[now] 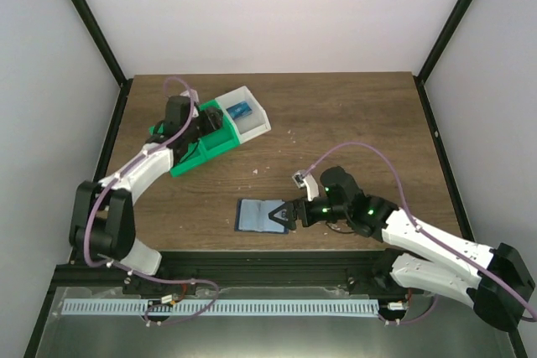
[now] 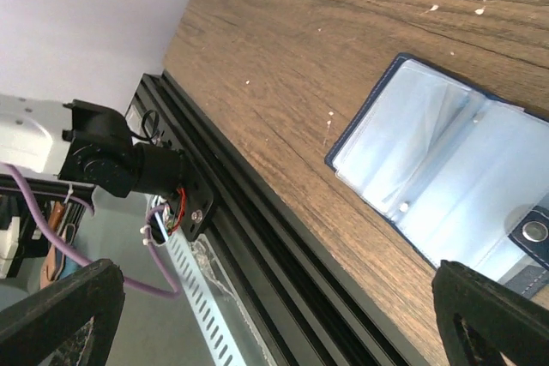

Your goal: Take the credit cards out of the card holder

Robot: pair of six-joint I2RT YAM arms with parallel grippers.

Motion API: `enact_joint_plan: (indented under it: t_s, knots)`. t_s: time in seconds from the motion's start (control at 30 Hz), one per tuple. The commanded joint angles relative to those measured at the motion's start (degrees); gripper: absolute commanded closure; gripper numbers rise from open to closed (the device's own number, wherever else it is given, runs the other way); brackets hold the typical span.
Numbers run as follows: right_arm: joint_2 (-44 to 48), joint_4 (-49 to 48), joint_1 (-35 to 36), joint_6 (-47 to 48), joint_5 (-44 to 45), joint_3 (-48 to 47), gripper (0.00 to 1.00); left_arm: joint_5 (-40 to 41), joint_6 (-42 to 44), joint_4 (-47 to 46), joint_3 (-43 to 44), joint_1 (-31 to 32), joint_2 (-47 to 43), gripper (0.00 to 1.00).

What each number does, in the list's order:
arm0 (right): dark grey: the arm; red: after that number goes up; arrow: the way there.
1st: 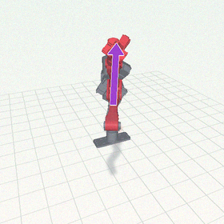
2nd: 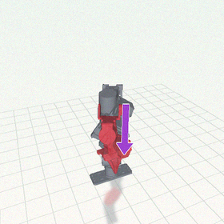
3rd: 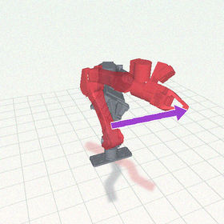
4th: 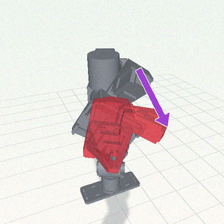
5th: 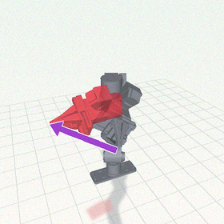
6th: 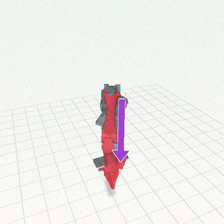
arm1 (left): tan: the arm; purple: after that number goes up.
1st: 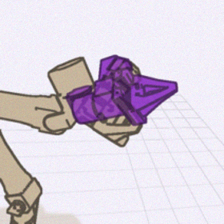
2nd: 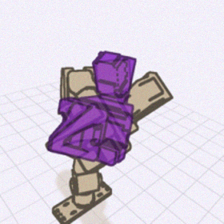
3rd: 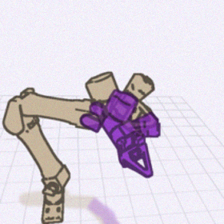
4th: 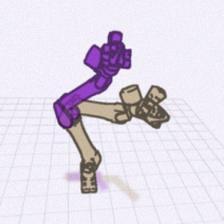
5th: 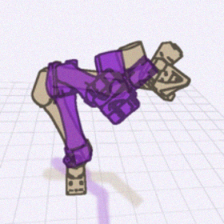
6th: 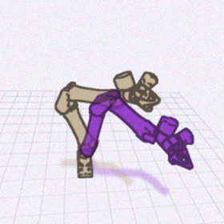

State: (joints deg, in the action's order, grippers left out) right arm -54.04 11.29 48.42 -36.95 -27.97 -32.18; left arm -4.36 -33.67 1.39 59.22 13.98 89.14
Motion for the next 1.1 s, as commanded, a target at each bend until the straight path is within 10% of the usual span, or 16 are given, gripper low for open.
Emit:
enact_joint_plan:
  t_s: [0.0, 0.6, 1.07]
  knots:
    - [-0.6, 0.6, -0.4, -0.8, 2.3, -1.7, 0.0, -14.4, 2.5, 1.4, -7.3, 0.2, -7.8, 0.28]
    - [-13.3, -9.8, -0.4, -6.1, 0.6, 2.3, 0.41, -24.2, -14.1, -9.1, -40.4, 11.9, -36.7, 0.41]
    - [-28.6, -13.3, -0.3, -4.6, 6.6, 2.5, 0.51, -24.1, -19.6, -17.5, -47.8, 15.2, -35.2, 0.42]
